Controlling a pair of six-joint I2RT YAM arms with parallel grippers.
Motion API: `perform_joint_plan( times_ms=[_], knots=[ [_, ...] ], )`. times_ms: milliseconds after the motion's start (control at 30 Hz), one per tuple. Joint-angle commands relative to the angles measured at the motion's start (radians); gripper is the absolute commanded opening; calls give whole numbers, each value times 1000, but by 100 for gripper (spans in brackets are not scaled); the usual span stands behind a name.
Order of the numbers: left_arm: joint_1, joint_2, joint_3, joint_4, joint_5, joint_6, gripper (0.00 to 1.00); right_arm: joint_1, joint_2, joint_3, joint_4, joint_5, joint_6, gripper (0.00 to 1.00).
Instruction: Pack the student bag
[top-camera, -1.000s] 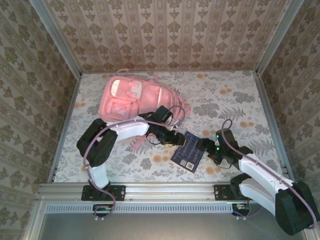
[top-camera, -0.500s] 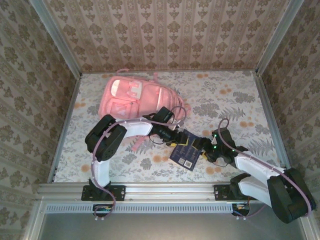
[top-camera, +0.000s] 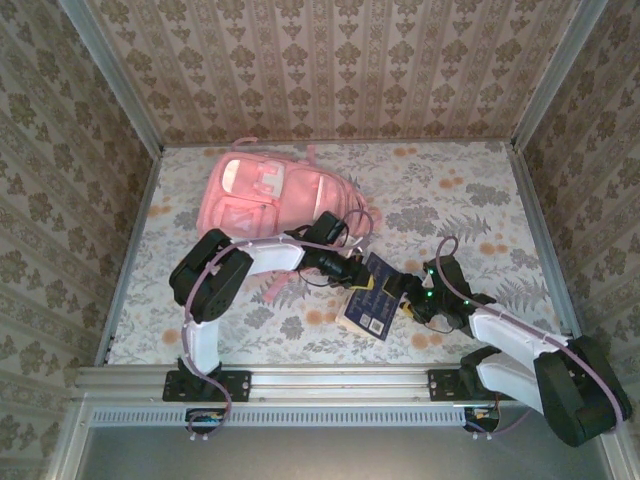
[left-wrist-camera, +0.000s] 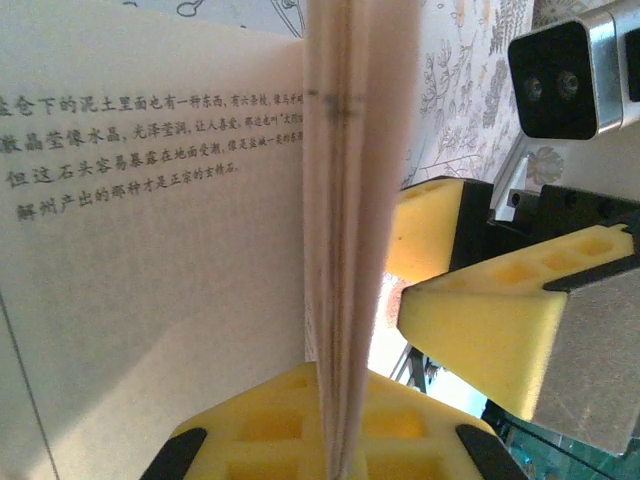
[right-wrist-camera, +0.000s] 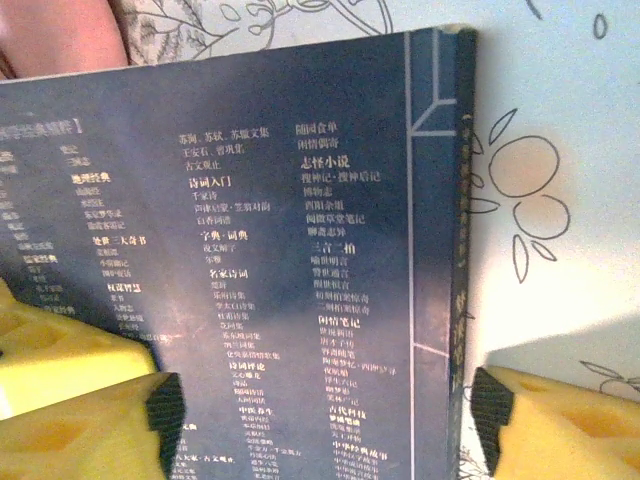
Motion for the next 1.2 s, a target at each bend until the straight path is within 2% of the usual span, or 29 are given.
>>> perform_joint_plan(
  times_ms=[0, 133, 367, 567, 733, 833, 933, 1167],
  knots=[
    [22, -79, -36, 75, 60, -33, 2, -9, -55, -32, -27, 10, -16, 87],
    [32, -136, -58, 153, 103, -87, 0, -31, -109, -74, 43, -28, -1, 94],
    [32, -217, -74, 202, 128, -136, 0, -75, -152, -166, 347, -122, 97, 100],
    [28, -247, -103, 264, 129, -175, 0, -74, -172, -191, 581, -183, 162, 100],
    [20, -234, -108, 302, 128, -196, 0, -72, -249, -196, 634, -179, 200, 99],
    [18, -226, -108, 309, 122, -199, 0, -72, -312, -198, 622, -169, 214, 93],
    [18, -219, -108, 316, 122, -204, 0, -71, -367, -198, 557, -152, 207, 82],
    [2, -204, -100, 322, 128, -205, 0, -59, -379, -198, 490, -134, 185, 41]
  ],
)
